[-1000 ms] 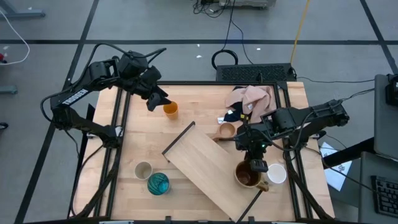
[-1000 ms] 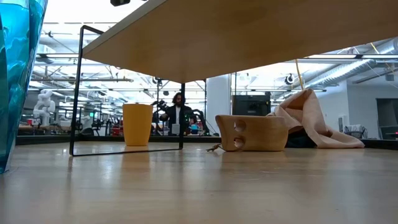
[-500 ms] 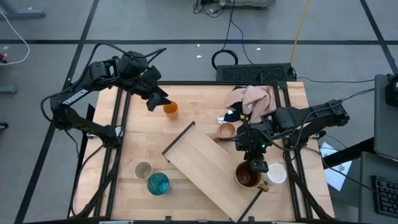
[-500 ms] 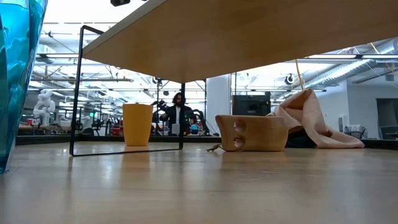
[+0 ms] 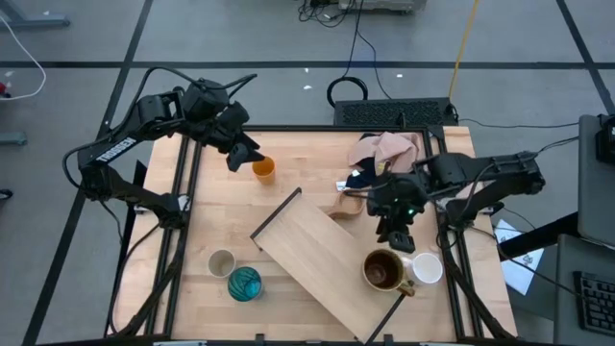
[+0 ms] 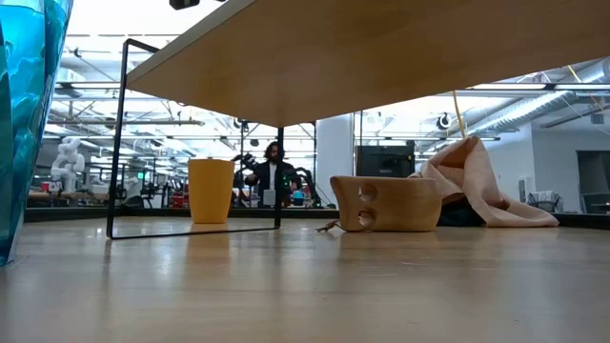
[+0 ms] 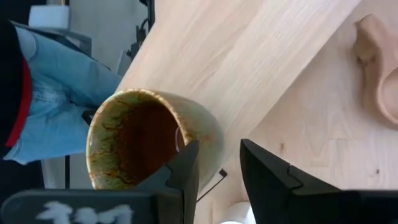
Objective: Stack small to large cups/mugs on shelf
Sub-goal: Put the white mug on the shelf
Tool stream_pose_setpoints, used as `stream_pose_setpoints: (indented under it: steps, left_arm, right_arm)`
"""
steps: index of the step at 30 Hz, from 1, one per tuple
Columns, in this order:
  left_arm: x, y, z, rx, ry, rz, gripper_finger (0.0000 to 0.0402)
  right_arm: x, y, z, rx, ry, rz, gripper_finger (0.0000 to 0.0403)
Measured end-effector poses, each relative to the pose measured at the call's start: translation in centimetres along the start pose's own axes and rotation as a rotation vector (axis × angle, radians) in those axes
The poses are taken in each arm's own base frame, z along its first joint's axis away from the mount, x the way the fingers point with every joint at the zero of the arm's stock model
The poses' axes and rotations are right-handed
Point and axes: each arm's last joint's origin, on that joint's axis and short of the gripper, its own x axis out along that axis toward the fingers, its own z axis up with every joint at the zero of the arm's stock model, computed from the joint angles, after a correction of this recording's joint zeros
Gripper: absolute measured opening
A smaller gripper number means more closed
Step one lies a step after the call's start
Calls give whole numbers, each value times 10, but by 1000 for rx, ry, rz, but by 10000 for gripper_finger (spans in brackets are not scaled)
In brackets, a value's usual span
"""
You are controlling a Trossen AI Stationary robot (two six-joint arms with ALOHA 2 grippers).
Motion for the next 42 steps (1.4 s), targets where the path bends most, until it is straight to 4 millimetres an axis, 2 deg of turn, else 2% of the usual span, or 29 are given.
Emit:
stream_pose_setpoints:
  steps: [9, 17, 21, 25, 32, 42]
  left_arm:
    - [0, 0, 0, -14, 3, -8, 234]
    - [1, -3, -2, -22, 20, -17, 234]
    - [2, -8, -13, -39, 127, -52, 234]
    - [3, -14, -26, -56, 227, -13, 234]
    - [7, -34, -37, -119, 273, -5, 234]
    - [13, -76, -70, -247, 343, 63, 234]
  right_arm:
    - [-22, -9, 1, 31, -123, 1, 107]
    - [-42, -23, 10, 71, -294, -8, 100]
    - [-52, -31, 12, 93, -370, -41, 99]
    - [-59, -41, 13, 115, -416, -95, 100]
    - [-69, -56, 15, 131, -467, -151, 100]
    - [-74, -67, 14, 150, -467, -184, 100]
